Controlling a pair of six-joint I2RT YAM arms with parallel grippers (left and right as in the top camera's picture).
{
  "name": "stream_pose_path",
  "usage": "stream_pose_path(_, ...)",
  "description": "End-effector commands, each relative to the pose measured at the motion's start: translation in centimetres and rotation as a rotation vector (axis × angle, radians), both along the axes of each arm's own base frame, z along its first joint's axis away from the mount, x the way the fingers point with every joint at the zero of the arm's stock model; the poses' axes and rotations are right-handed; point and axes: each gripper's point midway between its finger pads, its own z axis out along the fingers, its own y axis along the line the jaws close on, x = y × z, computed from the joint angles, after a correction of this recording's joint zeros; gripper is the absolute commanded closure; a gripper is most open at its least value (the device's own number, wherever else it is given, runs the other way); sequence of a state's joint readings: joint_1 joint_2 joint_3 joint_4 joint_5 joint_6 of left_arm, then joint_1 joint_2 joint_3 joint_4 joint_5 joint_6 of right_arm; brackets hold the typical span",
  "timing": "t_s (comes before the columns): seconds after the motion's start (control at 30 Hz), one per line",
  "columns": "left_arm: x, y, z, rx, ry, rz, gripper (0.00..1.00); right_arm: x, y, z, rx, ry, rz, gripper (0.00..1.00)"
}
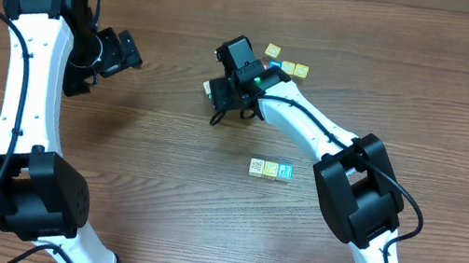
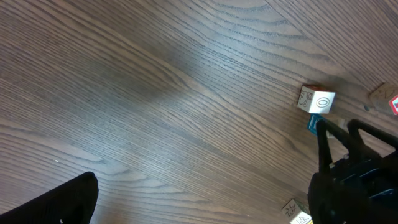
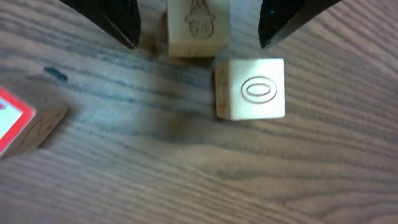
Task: Flip 5 blocks
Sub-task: 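Reposition the right gripper above the ice-cream block to grasp it, then grasp the ice-cream cone block with the right gripper and lift it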
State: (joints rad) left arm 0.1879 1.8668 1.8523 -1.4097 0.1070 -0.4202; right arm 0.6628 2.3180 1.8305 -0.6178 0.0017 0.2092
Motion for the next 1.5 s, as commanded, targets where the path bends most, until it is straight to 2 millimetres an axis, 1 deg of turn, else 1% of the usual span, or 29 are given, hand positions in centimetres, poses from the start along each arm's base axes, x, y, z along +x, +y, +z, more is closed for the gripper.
stream_pose_path(0.0, 0.1, 0.1, -0.4, 0.004, 0.012, 0.004, 0.0, -0.1, -0.6, -1.1, -0.025, 0.002, -0.016, 0.42)
stream_pose_path(0.2, 0.1, 0.1, -0.4, 0.004, 0.012, 0.004, 0.0, -0.5, -1.0, -1.9, -0.034, 0.015, -0.016, 0.49)
stream_pose_path(0.27, 0.1, 0.1, -0.4, 0.004, 0.012, 0.004, 0.0, -0.4, -0.9, -1.9, -0.033, 0.013, -0.016, 0.53)
stream_pose_path(0.33, 0.1, 0.1, -0.4, 0.004, 0.012, 0.004, 0.0, -0.4, -0.9, -1.8, -0.032, 0.013, -0.016, 0.62)
stream_pose_path(0.4, 0.1, 0.1, -0.4, 0.004, 0.011, 0.004, 0.0, -0.6, -1.0, -1.4, -0.037, 0.018, -0.016, 0.64)
stream_pose_path(0.43, 0.1, 0.1, -0.4, 0.004, 0.012, 0.004, 0.0, -0.7, -1.1, -1.0, -0.039, 0.022, -0.016, 0.64)
stream_pose_path(0.53, 0.1, 0.1, -0.4, 0.004, 0.012, 0.004, 0.0, -0.9, -1.3, 0.9, -0.039, 0.022, -0.016, 0.64)
stream_pose_path(0.63, 0.1, 0.1, -0.4, 0.004, 0.012, 0.004, 0.0, -1.7, -1.4, 3.4, -0.038, 0.021, -0.009, 0.64)
stream_pose_path(0.73, 0.1, 0.1, -0.4, 0.004, 0.012, 0.004, 0.0, -3.2, -1.3, 5.6, -0.025, 0.038, -0.001, 0.64)
stream_pose_path(0.83, 0.1, 0.1, -0.4, 0.004, 0.012, 0.004, 0.0, -5.3, -1.3, 6.7, -0.01, 0.105, -0.02, 0.65)
stream_pose_path(0.9, 0.1, 0.1, -0.4, 0.004, 0.012, 0.004, 0.0, -6.7, -1.7, 6.5, -0.024, 0.161, -0.057, 0.66)
stream_pose_path(1.03, 0.1, 0.1, -0.4, 0.004, 0.012, 0.004, 0.0, -9.5, -2.4, 5.0, -0.072, 0.272, -0.137, 0.66)
stream_pose_path(1.2, 0.1, 0.1, -0.4, 0.004, 0.012, 0.004, 0.0, -12.0, -2.3, 3.1, -0.105, 0.337, -0.186, 0.66)
stream_pose_path(1.27, 0.1, 0.1, -0.4, 0.004, 0.012, 0.004, 0.0, -12.9, -2.2, 2.3, -0.113, 0.356, -0.207, 0.65)
stream_pose_path(1.47, 0.1, 0.1, -0.4, 0.004, 0.012, 0.004, 0.0, -14.3, -3.0, -0.2, -0.151, 0.377, -0.235, 0.65)
